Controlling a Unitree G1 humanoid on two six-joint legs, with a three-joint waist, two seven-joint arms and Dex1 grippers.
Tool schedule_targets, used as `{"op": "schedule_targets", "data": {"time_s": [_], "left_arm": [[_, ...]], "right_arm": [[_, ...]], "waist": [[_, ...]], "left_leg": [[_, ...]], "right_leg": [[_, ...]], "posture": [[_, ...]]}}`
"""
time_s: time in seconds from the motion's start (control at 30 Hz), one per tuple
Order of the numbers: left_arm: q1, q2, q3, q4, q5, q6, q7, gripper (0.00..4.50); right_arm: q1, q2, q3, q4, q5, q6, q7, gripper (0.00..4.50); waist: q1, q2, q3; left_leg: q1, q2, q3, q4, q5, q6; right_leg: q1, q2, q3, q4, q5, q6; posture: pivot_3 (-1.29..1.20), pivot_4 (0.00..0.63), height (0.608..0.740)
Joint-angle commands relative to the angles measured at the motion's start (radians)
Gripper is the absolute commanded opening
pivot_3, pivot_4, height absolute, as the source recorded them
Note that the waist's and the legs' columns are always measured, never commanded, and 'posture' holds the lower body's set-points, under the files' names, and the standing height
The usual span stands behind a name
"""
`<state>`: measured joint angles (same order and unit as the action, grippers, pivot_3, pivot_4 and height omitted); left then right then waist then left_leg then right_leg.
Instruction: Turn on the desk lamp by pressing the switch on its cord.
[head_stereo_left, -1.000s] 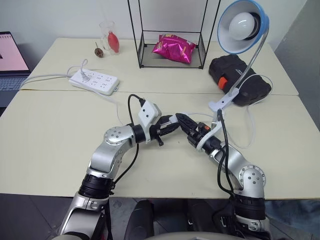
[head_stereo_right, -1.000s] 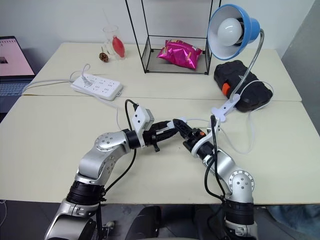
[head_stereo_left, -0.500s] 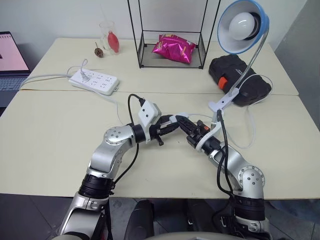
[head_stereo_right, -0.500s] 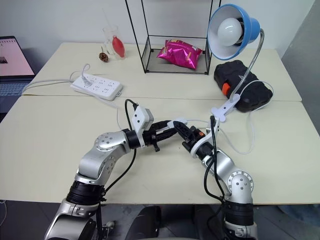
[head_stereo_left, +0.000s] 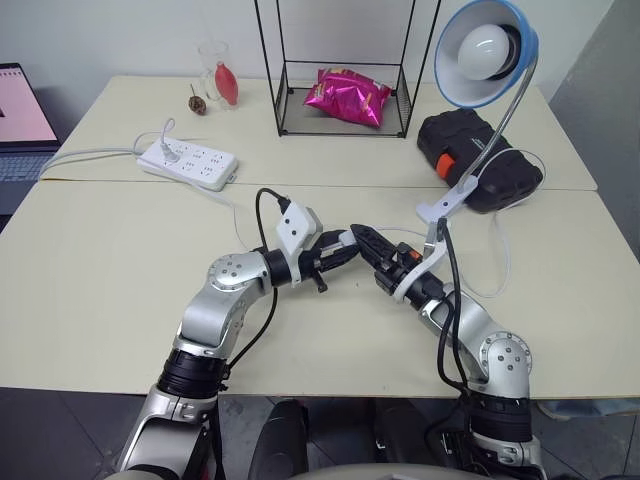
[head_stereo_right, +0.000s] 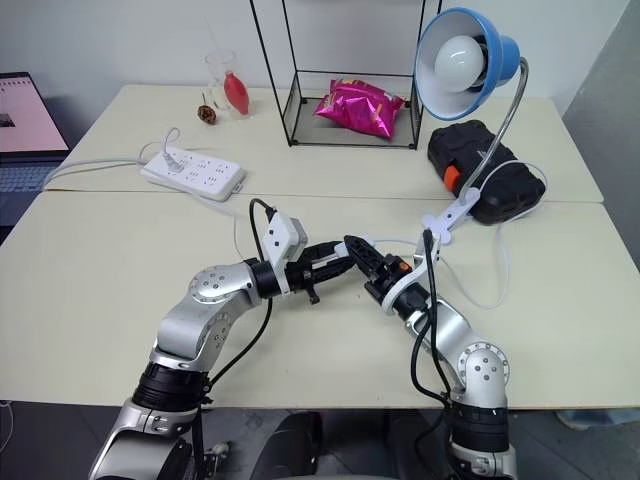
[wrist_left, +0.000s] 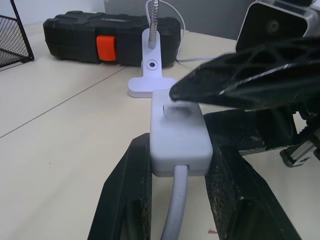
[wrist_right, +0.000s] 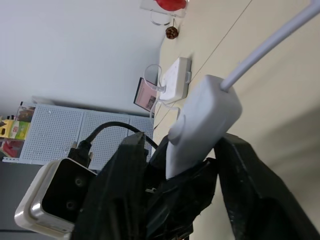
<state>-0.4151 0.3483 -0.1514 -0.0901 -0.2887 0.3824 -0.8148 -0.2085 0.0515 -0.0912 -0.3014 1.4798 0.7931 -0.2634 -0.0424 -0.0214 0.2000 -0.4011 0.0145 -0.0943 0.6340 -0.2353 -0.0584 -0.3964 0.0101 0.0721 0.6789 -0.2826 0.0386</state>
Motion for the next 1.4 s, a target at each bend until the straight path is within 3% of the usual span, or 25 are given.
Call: {"op": "schedule_targets", "data": {"time_s": [0.03, 1.13, 1.4], "left_arm": [[0.008, 0.001, -0.005, -0.036, 0.001, -0.011, 0.008, 1.1], [0.016, -0.003, -0.012, -0.045, 0.002, -0.024, 0.002, 1.1], [0.018, -0.001, -0.011, -0.043, 0.004, -0.03, 0.003, 1.1]], "right_arm": [[0.012, 0.0, -0.005, -0.058, 0.067, -0.019, -0.013, 3.15], [0.009, -0.005, 0.026, -0.009, 0.096, -0.038, -0.09, 3.15], [0.015, 0.004, 0.025, -0.004, 0.103, -0.052, -0.103, 1.21]], "waist": [[0.0, 0.0, 0.0], [-0.001, 0.0, 0.0], [-0.001, 0.0, 0.0]], "left_leg": [[0.0, 0.0, 0.0, 0.0, 0.0, 0.0], [0.0, 0.0, 0.0, -0.001, 0.0, 0.0], [0.0, 0.0, 0.0, -0.001, 0.0, 0.0]], "right_leg": [[0.0, 0.0, 0.0, 0.0, 0.0, 0.0], [0.0, 0.0, 0.0, 0.0, 0.0, 0.0], [0.0, 0.0, 0.0, 0.0, 0.0, 0.0]], "posture": [[0.0, 0.15, 0.74], [0.0, 0.15, 0.74], [0.0, 0.15, 0.74]]}}
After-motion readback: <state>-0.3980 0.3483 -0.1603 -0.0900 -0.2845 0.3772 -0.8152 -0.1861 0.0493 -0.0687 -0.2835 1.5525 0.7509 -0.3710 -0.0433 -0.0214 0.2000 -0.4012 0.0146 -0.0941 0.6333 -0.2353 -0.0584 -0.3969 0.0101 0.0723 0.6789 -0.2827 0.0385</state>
